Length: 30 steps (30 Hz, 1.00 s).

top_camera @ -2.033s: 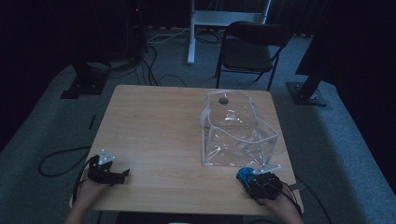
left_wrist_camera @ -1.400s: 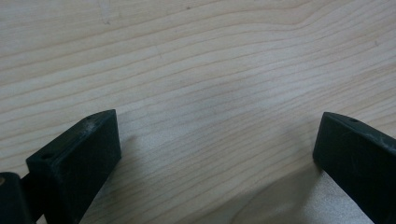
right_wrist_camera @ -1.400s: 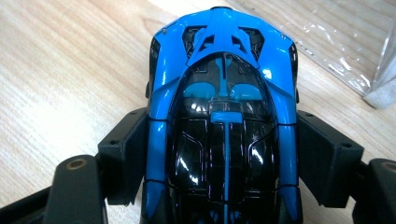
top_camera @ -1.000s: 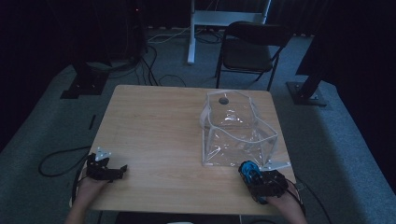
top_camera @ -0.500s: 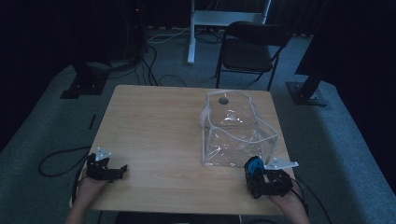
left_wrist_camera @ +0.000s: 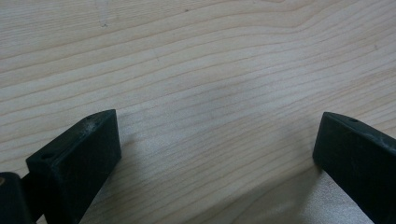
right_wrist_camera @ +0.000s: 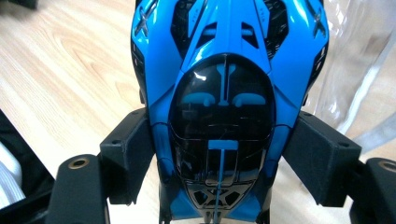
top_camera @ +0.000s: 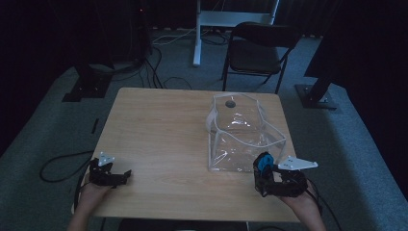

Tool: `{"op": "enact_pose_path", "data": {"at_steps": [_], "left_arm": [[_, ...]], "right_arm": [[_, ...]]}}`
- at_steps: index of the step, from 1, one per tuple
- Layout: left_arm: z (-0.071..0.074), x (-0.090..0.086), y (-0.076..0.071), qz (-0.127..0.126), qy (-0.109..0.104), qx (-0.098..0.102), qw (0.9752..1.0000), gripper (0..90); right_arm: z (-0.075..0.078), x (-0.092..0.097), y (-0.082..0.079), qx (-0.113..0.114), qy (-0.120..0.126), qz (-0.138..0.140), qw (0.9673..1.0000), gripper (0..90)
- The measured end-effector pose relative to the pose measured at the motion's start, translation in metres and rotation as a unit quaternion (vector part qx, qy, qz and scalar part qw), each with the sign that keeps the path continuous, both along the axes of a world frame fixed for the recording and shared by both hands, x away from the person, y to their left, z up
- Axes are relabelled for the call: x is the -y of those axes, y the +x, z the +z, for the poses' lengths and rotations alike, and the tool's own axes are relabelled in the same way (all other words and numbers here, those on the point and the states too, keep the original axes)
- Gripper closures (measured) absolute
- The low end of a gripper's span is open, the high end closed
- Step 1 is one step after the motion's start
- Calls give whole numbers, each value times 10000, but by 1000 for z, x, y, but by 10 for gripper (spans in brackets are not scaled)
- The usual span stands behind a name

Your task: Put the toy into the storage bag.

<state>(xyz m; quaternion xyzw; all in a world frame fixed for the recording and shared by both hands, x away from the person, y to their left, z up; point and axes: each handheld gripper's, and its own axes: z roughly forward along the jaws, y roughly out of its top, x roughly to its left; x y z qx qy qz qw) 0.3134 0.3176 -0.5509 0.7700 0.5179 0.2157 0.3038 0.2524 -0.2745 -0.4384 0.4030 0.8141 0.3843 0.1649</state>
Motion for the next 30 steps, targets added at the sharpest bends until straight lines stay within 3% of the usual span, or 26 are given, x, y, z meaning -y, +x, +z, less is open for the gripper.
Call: {"op": "enact_pose_path", "data": {"at_steps": [3, 4, 13, 27, 30], "left_arm": [[0, 0, 0, 0, -1, 0, 10000, 14], [0, 0, 0, 0, 0, 0, 10000, 14], [0, 0, 0, 0, -1, -1, 10000, 14], [0, 2, 1, 48, -3, -4, 10000, 14], [0, 2, 1, 51, -4, -4, 10000, 14]], "right_arm": [[9, -1, 0, 123, -29, -3, 9999, 267], [18, 2, 1, 233, 107, 27, 9997, 267], [58, 10, 4, 748, 204, -25, 9970, 267], [107, 12, 19, 1210, 251, 37, 9923, 268], [119, 10, 29, 1283, 154, 75, 9916, 267]]}}
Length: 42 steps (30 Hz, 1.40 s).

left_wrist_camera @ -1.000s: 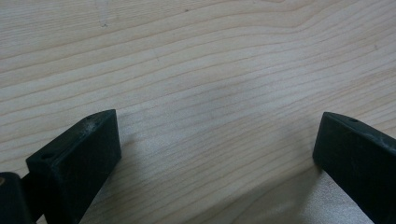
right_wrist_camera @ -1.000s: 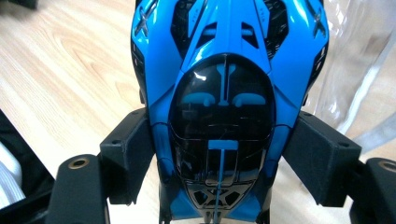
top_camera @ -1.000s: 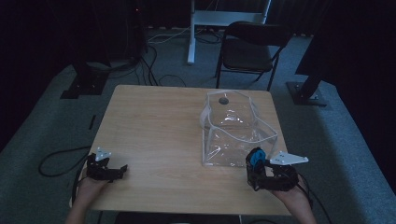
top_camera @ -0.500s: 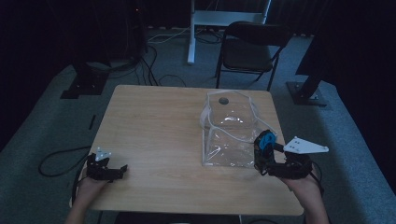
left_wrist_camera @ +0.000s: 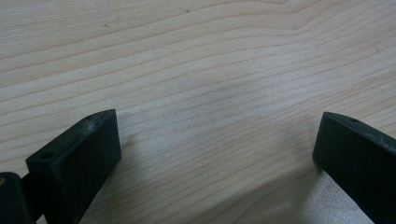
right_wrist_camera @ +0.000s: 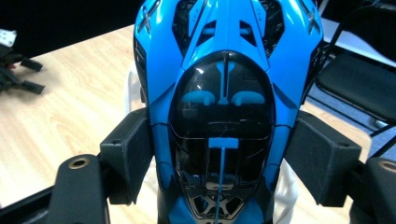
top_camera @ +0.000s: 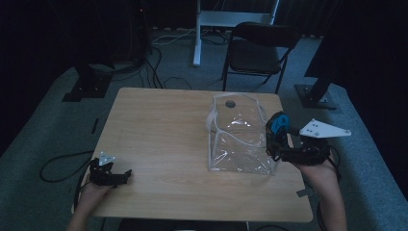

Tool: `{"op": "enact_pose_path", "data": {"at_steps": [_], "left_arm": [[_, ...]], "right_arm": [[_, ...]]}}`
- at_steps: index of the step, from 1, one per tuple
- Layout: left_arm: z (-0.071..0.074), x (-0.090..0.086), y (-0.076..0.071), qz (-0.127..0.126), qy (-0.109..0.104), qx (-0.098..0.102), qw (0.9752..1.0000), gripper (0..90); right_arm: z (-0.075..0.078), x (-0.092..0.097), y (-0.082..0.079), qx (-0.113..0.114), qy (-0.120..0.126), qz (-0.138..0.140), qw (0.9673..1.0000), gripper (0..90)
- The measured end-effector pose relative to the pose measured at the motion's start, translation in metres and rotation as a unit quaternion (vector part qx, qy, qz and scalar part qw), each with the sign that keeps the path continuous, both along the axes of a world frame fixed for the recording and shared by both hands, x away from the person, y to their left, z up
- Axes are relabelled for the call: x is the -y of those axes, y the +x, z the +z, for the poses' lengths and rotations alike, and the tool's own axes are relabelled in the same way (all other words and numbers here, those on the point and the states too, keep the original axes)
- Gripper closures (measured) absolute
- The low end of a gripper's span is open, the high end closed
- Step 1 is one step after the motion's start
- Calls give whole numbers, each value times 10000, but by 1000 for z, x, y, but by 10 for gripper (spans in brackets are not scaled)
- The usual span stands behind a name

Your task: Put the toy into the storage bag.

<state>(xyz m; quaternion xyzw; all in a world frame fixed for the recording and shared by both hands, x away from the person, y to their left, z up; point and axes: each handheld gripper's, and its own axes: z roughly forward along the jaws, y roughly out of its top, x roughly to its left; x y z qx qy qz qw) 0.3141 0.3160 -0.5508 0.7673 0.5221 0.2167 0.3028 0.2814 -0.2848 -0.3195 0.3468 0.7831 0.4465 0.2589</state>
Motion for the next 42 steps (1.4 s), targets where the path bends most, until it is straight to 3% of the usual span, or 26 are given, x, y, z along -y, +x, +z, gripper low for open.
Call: {"op": "enact_pose_path", "data": {"at_steps": [12, 20, 42], "left_arm": [[0, 0, 0, 0, -1, 0, 10000, 14], [0, 0, 0, 0, -1, 1, 10000, 14], [0, 0, 0, 8, -1, 4, 10000, 14]], "right_arm": [[22, -10, 28, 91, -146, 82, 9998, 267], [26, -16, 45, 39, -244, 169, 9996, 267], [-4, -41, 92, -570, -539, 564, 9953, 267]]}}
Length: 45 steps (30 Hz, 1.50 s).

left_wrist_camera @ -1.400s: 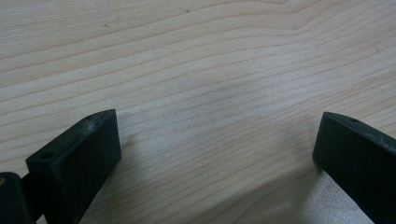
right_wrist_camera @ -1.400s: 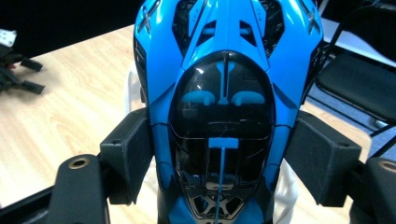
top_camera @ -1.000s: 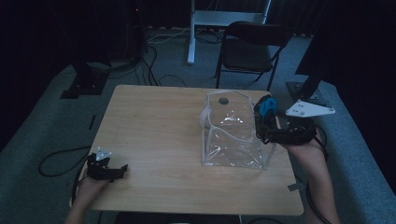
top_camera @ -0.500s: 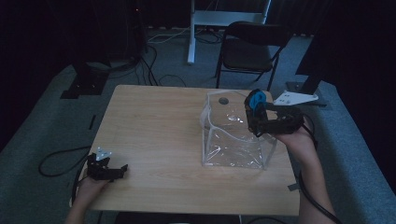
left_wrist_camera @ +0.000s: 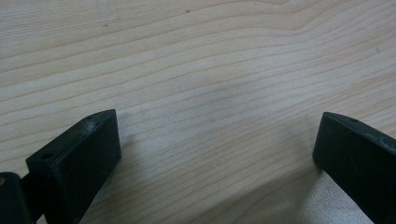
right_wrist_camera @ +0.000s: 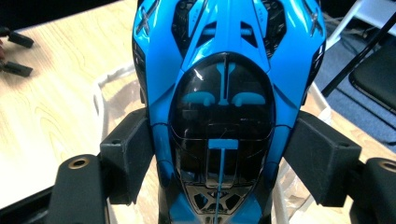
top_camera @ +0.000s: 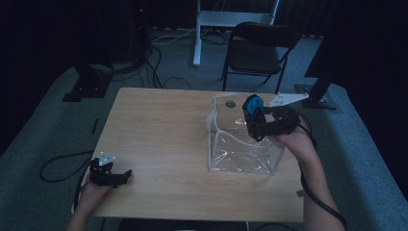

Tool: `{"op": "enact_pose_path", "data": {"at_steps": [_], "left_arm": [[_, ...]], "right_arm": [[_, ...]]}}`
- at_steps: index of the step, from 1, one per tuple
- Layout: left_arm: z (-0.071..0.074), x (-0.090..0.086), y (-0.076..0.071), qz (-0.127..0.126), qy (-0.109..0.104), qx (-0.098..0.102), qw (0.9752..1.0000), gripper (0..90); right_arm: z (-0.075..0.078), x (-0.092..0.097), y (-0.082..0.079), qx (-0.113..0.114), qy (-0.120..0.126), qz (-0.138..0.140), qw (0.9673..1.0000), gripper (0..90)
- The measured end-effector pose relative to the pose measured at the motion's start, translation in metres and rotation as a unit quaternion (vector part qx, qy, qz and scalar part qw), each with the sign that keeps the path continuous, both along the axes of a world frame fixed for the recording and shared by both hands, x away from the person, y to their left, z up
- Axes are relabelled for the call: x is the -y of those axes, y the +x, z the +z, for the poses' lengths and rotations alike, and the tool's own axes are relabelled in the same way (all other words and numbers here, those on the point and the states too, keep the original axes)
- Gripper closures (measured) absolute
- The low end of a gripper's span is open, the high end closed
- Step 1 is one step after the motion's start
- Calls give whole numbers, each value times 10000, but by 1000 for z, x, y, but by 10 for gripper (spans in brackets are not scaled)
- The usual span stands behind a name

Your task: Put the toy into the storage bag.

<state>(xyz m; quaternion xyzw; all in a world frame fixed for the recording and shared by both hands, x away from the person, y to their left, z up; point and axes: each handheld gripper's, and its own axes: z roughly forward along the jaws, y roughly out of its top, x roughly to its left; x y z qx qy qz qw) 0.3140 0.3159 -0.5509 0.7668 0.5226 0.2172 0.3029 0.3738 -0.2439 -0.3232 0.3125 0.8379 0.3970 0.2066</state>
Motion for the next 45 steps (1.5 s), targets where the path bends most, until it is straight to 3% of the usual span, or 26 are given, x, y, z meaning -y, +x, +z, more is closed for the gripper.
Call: {"op": "enact_pose_path", "data": {"at_steps": [9, 13, 18, 22, 31, 33, 34, 45], "left_arm": [[0, 0, 0, 6, -3, 6, 10000, 14], [0, 0, 0, 10, 0, 6, 10000, 14], [0, 0, -1, 13, -1, 8, 10000, 14], [0, 0, -1, 11, 2, 6, 10000, 14], [0, 0, -1, 7, 6, 4, 10000, 14], [0, 0, -1, 6, 5, 2, 10000, 14], [0, 0, -1, 7, 5, 3, 10000, 14], [0, 0, -1, 8, 4, 3, 10000, 14]], "right_arm": [[-14, -4, 15, -306, -242, 84, 9992, 267], [-17, -5, 21, -420, -458, 139, 9980, 267], [-20, -10, 26, -578, -778, 403, 9945, 267], [-23, -14, 32, -707, -890, 521, 9922, 267], [-31, -29, 45, -984, -1428, 860, 9811, 267], [-32, -30, 46, -969, -1486, 894, 9801, 267], [-33, -33, 47, -1050, -1591, 968, 9769, 267], [-33, -37, 48, -1210, -1877, 1074, 9688, 267]]}}
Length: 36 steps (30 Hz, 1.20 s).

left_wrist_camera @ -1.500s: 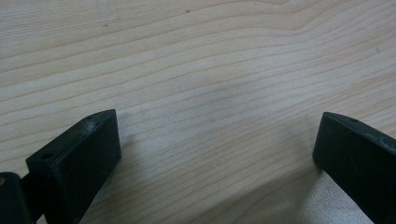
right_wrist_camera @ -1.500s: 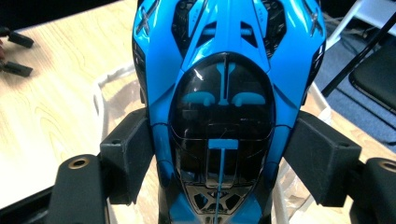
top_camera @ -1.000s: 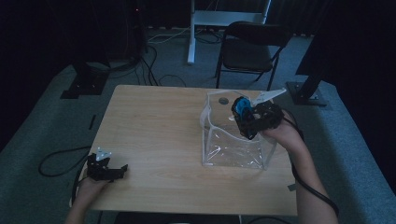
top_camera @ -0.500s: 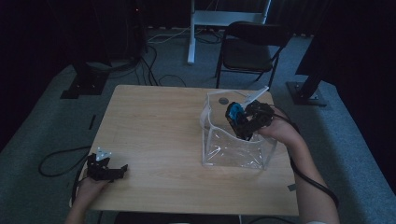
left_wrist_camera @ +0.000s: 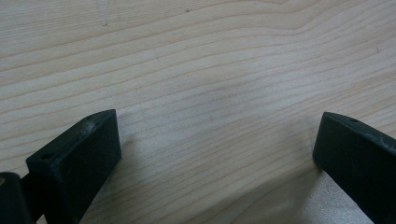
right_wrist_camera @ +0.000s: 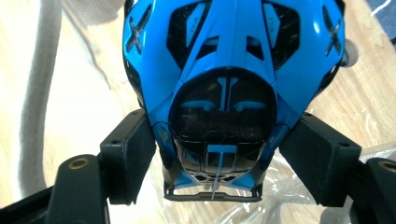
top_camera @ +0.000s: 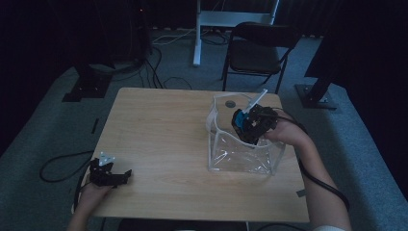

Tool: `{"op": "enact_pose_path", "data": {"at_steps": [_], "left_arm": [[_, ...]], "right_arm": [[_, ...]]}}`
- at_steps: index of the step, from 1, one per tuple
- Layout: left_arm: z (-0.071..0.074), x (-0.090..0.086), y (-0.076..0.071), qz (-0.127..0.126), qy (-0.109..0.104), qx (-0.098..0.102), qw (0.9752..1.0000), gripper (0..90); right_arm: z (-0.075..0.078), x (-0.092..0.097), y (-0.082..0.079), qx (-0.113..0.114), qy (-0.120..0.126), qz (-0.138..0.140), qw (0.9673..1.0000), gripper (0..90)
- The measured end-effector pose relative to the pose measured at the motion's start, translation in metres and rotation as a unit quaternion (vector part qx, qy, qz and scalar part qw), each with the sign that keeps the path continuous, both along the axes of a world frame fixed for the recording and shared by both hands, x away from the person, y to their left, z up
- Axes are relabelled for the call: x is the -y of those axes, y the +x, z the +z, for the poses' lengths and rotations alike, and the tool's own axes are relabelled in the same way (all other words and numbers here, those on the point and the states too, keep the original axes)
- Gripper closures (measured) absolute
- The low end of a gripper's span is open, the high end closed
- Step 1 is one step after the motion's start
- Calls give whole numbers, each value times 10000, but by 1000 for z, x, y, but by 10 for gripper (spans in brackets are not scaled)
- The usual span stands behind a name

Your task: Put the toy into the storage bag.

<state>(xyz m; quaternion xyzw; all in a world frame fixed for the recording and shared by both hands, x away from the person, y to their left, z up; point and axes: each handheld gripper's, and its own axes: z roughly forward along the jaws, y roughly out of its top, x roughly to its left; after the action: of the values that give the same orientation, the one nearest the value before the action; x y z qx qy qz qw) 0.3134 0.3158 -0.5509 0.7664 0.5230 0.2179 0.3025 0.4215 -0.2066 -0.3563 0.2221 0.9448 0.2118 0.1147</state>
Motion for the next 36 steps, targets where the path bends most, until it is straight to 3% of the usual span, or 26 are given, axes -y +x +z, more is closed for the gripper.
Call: {"op": "enact_pose_path", "data": {"at_steps": [2, 7, 12, 16, 24, 36], "left_arm": [[0, 0, 0, 0, 0, 0, 10000, 14], [0, 0, 0, 2, -3, -2, 10000, 14], [0, 0, 0, 2, -3, -4, 10000, 14], [0, 0, 0, 2, -3, -3, 10000, 14], [0, 0, 0, 4, -5, -1, 10000, 14], [0, 0, 0, 2, -3, -3, 10000, 14]], "right_arm": [[0, 0, 1, 17, -56, 64, 10000, 267], [-6, -7, 6, -186, -361, 127, 9991, 267], [-8, -9, 8, -274, -376, 144, 9988, 267], [-12, -12, 10, -315, -650, 163, 9973, 267], [-17, -16, 13, -430, -815, 155, 9956, 267], [-26, -26, 14, -599, -1267, 326, 9896, 267]]}}
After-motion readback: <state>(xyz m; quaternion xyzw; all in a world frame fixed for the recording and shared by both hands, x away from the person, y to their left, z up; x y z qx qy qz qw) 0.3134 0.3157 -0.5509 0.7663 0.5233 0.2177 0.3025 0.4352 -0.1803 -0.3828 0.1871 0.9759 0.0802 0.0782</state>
